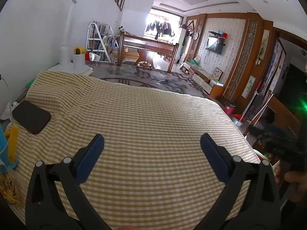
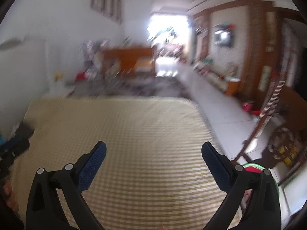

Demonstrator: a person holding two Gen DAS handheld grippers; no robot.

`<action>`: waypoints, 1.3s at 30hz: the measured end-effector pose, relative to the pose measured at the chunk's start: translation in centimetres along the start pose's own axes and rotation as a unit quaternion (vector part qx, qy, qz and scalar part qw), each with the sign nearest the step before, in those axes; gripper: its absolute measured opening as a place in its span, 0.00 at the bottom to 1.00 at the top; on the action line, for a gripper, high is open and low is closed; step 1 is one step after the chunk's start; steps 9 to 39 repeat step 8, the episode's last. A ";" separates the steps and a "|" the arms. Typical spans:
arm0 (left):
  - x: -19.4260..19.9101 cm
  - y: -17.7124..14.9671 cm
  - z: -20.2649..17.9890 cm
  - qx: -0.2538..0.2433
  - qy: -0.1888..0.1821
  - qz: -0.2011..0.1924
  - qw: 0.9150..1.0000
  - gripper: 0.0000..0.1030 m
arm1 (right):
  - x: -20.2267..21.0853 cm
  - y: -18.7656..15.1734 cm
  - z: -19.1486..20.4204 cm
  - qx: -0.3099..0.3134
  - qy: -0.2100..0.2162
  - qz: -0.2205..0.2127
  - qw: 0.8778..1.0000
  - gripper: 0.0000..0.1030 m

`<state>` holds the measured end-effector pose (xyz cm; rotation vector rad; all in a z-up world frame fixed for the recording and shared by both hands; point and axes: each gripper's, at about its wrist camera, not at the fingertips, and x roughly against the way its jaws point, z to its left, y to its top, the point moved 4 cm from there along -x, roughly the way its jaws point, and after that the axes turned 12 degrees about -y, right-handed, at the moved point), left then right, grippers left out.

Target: Collect trash

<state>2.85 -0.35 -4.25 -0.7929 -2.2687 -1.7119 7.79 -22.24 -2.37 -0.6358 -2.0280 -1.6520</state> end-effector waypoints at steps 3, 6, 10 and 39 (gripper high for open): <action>0.0 -0.1 0.2 -0.010 0.029 -0.010 0.999 0.95 | -3.9 -0.2 1.6 0.040 0.012 0.045 0.998 0.93; -0.4 -0.3 0.9 -0.002 0.043 -0.009 0.999 0.95 | -8.9 -0.3 2.6 0.044 0.042 0.099 0.993 0.93; -0.6 -0.7 1.5 0.008 0.045 -0.007 0.999 0.95 | -11.7 -0.5 2.4 0.022 0.040 0.115 0.992 0.93; -0.6 -0.7 1.5 0.008 0.045 -0.007 0.999 0.95 | -11.7 -0.5 2.4 0.022 0.040 0.115 0.992 0.93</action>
